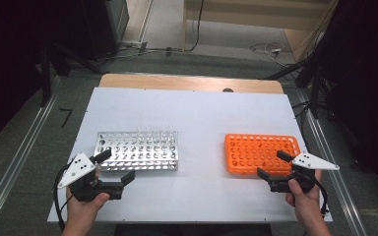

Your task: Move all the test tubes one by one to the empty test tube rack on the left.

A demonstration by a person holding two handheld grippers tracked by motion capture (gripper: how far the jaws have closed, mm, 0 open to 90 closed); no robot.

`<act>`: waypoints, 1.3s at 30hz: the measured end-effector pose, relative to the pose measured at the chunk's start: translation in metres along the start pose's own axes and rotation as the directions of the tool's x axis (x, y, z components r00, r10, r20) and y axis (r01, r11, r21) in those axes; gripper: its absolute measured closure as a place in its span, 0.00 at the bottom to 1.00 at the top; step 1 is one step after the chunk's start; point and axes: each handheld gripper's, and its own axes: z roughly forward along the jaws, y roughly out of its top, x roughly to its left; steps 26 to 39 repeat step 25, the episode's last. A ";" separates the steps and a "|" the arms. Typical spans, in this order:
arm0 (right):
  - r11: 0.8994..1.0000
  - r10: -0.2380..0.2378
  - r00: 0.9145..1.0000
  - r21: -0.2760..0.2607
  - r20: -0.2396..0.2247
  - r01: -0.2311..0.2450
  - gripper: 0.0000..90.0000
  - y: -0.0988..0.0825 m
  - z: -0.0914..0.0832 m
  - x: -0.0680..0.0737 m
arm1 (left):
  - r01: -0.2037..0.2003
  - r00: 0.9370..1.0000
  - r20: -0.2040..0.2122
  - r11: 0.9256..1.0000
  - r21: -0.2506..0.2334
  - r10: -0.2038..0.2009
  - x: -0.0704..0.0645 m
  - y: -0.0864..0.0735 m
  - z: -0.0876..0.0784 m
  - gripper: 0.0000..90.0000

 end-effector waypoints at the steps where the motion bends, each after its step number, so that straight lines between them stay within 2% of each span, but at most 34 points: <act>1: 1.000 -0.001 1.000 -0.003 0.003 0.001 0.00 -0.001 -0.001 -0.002 | -0.004 1.000 -0.004 1.000 -0.005 0.004 0.001 -0.001 -0.002 0.00; 7: 1.000 0.019 0.999 -0.010 0.028 -0.019 0.00 -0.005 -0.006 -0.015 | 0.004 1.000 -0.015 0.999 -0.033 -0.005 0.015 -0.006 -0.014 0.00; 16: 0.999 0.034 0.998 -0.015 0.049 -0.034 0.00 -0.010 -0.010 -0.028 | 0.023 0.999 -0.030 1.000 -0.020 -0.023 0.030 -0.014 -0.012 0.00; 21: 1.000 0.029 0.998 -0.009 0.047 -0.029 0.00 -0.011 -0.010 -0.029 | 0.039 0.999 -0.035 0.999 -0.024 -0.039 0.030 -0.013 -0.009 0.00; 25: 1.000 0.024 0.999 -0.009 0.049 -0.024 0.00 -0.010 -0.012 -0.027 | 0.029 0.999 -0.021 0.999 -0.020 -0.029 0.026 -0.011 -0.006 0.00; 39: 1.000 0.024 0.999 -0.009 0.049 -0.024 0.00 -0.010 -0.012 -0.027 | 0.029 0.999 -0.021 0.999 -0.020 -0.029 0.026 -0.011 -0.006 0.00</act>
